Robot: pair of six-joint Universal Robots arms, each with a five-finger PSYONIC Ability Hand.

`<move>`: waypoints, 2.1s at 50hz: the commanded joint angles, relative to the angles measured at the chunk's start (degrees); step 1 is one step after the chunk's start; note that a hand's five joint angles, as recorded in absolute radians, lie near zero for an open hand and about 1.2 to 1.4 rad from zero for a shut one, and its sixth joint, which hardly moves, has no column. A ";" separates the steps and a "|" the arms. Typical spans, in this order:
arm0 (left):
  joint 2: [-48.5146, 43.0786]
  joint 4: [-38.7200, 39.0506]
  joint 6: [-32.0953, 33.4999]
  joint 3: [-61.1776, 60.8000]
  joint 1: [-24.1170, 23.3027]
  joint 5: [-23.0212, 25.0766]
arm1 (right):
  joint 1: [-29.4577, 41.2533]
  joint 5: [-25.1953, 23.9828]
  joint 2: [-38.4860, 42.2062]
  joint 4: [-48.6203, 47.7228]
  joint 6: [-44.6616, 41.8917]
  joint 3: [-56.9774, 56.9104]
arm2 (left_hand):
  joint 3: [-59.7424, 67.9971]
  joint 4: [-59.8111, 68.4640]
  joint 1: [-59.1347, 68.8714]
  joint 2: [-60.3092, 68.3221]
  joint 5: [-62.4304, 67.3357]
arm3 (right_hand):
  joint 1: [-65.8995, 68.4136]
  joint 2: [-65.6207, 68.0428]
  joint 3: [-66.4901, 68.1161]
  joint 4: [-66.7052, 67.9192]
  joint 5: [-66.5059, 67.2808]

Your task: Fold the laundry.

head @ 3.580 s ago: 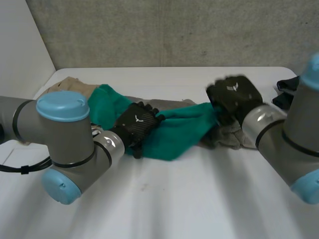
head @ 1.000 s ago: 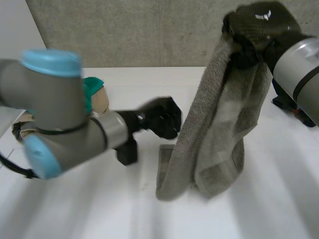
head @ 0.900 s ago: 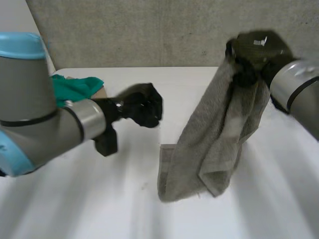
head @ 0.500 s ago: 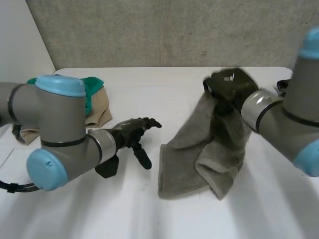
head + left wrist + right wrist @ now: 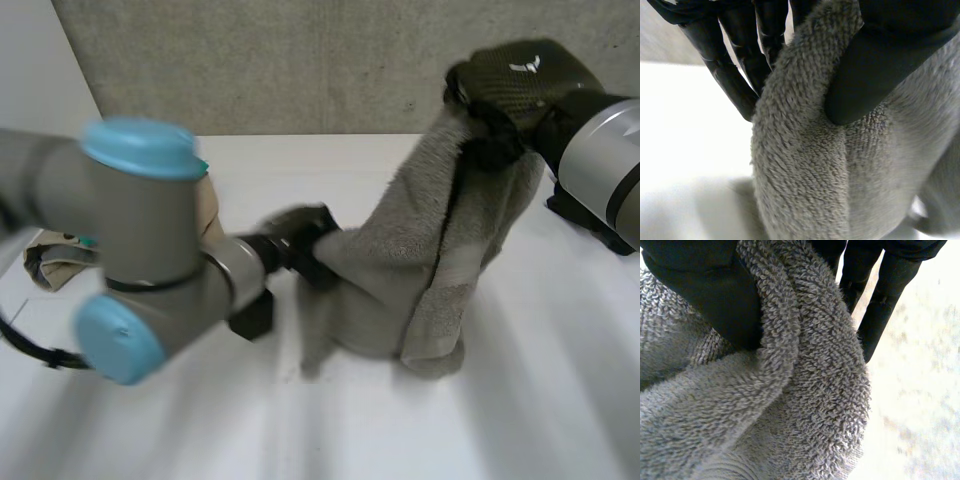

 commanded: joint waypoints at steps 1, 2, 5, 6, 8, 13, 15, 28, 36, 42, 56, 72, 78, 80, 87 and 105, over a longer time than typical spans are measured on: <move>14.29 -3.29 10.95 -5.96 5.04 3.84 | -6.91 -5.03 10.46 1.27 -4.98 -2.41 | 12.33 11.76 13.72 11.97 14.71 | 17.74 13.59 11.82 11.41 13.17; 14.91 -3.56 11.48 -6.31 5.04 4.63 | -7.00 -5.38 11.86 1.27 -5.86 -3.03 | 12.33 11.76 13.72 11.97 14.71 | 17.74 13.59 11.82 11.41 13.17; 14.21 -3.74 11.66 -6.75 4.43 6.31 | -6.73 -5.56 18.19 0.92 -9.99 -5.57 | 12.33 11.76 13.72 11.97 14.71 | 17.74 13.59 11.82 11.41 13.17; 12.47 -3.56 11.57 -6.40 3.91 6.14 | -6.47 -5.82 21.60 0.57 -11.82 -7.15 | 12.33 11.76 13.72 11.97 14.71 | 17.74 13.59 11.82 11.41 13.17; 8.26 -3.21 11.74 -4.66 3.38 4.91 | -5.77 -5.65 26.17 -0.22 -14.20 -9.43 | 12.33 11.76 13.72 11.97 14.71 | 17.74 13.59 11.82 11.41 13.17; -2.82 -3.29 12.18 3.16 2.85 0.43 | -3.83 -5.65 34.10 -3.38 -16.06 -13.40 | 12.33 11.76 13.72 11.97 14.71 | 17.74 13.59 11.82 11.41 13.17; -8.78 -3.99 12.71 8.42 3.02 -2.28 | -3.05 -5.38 37.08 -6.96 -15.97 -14.36 | 12.33 11.76 13.72 11.97 14.71 | 17.74 13.59 11.82 11.41 13.17; -14.89 -10.41 12.89 17.96 4.95 -0.63 | 0.74 8.49 32.37 -21.67 -14.57 -7.26 | -54.57 -55.14 -53.18 -54.93 -52.19 | -52.26 -56.41 -58.18 -58.59 -56.83; -0.13 -6.20 15.87 2.93 10.48 0.77 | -0.23 11.50 18.04 -3.05 -14.22 0.04 | -57.67 -58.24 -56.28 -58.03 -55.29 | -52.26 -56.41 -58.18 -58.59 -56.83; 8.23 -1.89 25.44 -8.23 17.43 3.23 | 0.91 5.70 10.30 7.42 -13.86 9.43 | -57.67 -58.24 -56.28 -58.03 -55.29 | -49.08 -53.23 -55.00 -55.41 -53.65; -3.17 -1.80 38.03 -12.65 22.89 9.03 | 7.59 1.12 9.76 -17.59 -19.84 30.88 | -56.12 -56.68 -54.72 -56.47 -53.73 | -35.12 -39.27 -41.03 -41.45 -39.69; -3.21 0.48 31.17 -6.13 19.28 -1.24 | 2.94 8.07 9.70 -35.37 -20.11 33.09 | 12.33 11.76 13.72 11.97 14.71 | 17.74 13.59 11.82 11.41 13.17; 11.73 2.59 28.53 -9.38 20.16 0.33 | -5.49 3.51 -1.21 -31.00 -12.73 29.94 | 12.33 11.76 13.72 11.97 14.71 | 17.74 13.59 11.82 11.41 13.17; 15.33 2.42 28.36 -10.17 20.34 1.38 | -7.86 1.66 -2.18 -27.40 -9.84 28.27 | 12.33 11.76 13.72 11.97 14.71 | 17.74 13.59 11.82 11.41 13.17; 25.28 2.59 28.79 -12.38 20.16 4.38 | -18.33 -3.18 4.30 -14.21 2.38 13.69 | 12.33 11.76 13.72 11.97 14.71 | 17.74 13.59 11.82 11.41 13.17; -3.16 8.03 46.71 5.32 17.35 0.60 | -13.51 3.40 30.94 0.00 2.12 -17.07 | 12.33 11.76 13.72 11.97 14.71 | 17.74 13.59 11.82 11.41 13.17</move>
